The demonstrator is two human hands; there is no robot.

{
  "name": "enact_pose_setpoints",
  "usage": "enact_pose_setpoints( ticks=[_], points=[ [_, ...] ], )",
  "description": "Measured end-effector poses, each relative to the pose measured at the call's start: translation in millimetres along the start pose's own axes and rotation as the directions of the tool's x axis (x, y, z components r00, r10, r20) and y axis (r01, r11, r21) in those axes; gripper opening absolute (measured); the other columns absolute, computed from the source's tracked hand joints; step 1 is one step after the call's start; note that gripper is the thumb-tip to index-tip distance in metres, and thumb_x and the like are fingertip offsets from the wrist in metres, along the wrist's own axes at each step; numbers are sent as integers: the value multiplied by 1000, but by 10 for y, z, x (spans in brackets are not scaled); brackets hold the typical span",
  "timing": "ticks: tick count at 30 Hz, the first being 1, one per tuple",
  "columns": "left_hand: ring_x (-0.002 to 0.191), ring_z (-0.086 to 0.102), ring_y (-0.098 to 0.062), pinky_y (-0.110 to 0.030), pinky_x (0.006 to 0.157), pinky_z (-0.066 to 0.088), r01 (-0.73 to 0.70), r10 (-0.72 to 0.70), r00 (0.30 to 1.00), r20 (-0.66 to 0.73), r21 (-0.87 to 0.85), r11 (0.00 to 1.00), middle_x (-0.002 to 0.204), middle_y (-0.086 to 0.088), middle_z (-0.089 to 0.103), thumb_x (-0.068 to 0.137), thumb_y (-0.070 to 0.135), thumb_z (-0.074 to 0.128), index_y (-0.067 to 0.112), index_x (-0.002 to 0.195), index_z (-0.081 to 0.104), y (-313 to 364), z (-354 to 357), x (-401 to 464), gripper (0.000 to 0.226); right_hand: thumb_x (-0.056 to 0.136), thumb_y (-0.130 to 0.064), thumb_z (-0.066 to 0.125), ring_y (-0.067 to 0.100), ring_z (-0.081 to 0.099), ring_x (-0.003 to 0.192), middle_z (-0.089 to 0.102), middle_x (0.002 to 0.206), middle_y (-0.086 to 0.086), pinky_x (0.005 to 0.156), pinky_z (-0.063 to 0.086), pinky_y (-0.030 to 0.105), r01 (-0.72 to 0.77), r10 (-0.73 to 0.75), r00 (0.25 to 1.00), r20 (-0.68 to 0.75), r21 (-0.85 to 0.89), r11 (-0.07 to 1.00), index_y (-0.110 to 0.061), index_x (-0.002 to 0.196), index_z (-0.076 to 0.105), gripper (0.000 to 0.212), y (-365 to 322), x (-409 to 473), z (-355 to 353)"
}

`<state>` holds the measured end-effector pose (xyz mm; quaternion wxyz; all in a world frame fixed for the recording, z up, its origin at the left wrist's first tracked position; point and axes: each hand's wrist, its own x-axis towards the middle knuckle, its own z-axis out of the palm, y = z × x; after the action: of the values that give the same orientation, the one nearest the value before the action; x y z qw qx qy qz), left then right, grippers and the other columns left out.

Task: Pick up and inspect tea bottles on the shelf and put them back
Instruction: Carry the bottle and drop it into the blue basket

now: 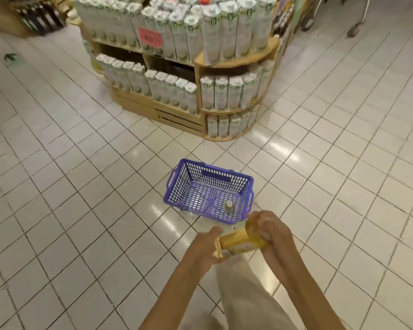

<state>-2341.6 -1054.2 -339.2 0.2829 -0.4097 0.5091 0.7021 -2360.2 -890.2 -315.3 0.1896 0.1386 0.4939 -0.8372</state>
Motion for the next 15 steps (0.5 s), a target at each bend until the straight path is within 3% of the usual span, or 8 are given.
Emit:
enact_pose_setpoints(
  ticks=[3,7,11,13,15],
  points=[
    [88,65,-32,-44,84,53,95,-95,995,5,-122,988,102,-23,67,95,22,57,-1,101,64,322,19,611,25,70,-9,65,27,61,90,65,102,15,67,53,35,-78,70,993,-93,-79,994,-3,89,64,19,38,729,32],
    [85,60,-31,-39,80,48,128,-129,992,15,-269,955,105,-24,61,98,12,45,-6,109,60,675,-40,1583,26,77,-9,67,29,63,103,60,121,12,70,54,34,-261,214,960,-179,-302,917,-14,111,60,35,269,1736,23],
    [52,66,-21,-25,50,54,131,-154,987,-44,-328,935,63,-14,69,99,4,39,-4,83,64,747,-282,2782,30,89,-12,65,31,62,107,54,127,17,79,58,39,-421,363,907,-214,-458,782,-13,119,57,31,802,2794,-276],
    [60,65,-17,-25,66,54,166,-186,981,-50,-266,950,71,-8,69,101,9,39,0,99,60,741,-387,3376,23,87,-15,68,29,60,109,56,125,13,85,57,40,-382,333,923,-195,-591,710,-16,116,59,30,1134,3306,-476],
    [77,57,-16,-33,84,43,194,-206,976,-63,-163,967,94,-7,61,101,15,43,8,123,56,635,-514,3992,26,86,-15,69,25,57,111,56,123,7,89,54,40,-317,283,945,-165,-679,662,-21,114,59,30,1478,3794,-681]
  ],
)
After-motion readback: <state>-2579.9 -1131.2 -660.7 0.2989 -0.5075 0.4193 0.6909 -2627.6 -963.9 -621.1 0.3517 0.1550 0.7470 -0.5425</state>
